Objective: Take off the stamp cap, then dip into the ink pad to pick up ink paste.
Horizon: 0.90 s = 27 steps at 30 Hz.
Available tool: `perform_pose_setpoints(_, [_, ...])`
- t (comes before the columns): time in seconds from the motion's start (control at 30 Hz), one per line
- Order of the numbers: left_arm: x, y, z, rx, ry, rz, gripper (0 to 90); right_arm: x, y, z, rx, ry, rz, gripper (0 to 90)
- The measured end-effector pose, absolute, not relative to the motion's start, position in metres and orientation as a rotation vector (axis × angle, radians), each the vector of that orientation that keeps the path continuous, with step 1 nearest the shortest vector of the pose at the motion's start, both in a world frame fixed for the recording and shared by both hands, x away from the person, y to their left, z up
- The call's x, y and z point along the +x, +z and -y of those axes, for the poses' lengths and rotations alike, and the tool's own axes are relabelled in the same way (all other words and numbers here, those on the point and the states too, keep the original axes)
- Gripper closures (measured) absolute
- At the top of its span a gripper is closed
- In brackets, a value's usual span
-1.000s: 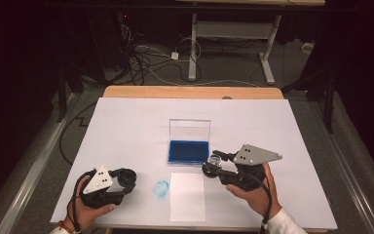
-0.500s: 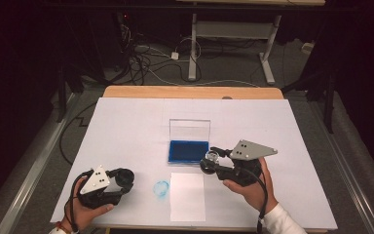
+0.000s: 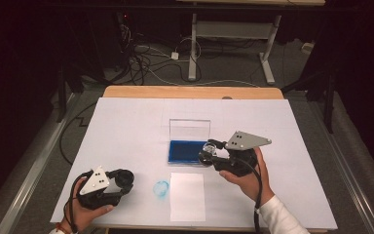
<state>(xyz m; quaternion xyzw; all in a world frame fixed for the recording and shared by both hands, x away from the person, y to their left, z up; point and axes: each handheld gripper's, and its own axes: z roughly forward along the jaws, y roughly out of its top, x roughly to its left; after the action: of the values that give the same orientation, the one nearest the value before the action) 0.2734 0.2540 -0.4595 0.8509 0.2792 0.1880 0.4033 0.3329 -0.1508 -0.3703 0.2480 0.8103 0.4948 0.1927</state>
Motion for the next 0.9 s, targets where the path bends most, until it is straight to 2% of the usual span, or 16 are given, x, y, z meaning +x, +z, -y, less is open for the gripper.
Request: perform_pose_setpoints(0.9, [0.279, -0.460, -0.248, 2.150, 0.453, -0.694, 36.8, 0.363, -0.337, 0.142, 0.707, 1.325, -2.270, 56.9])
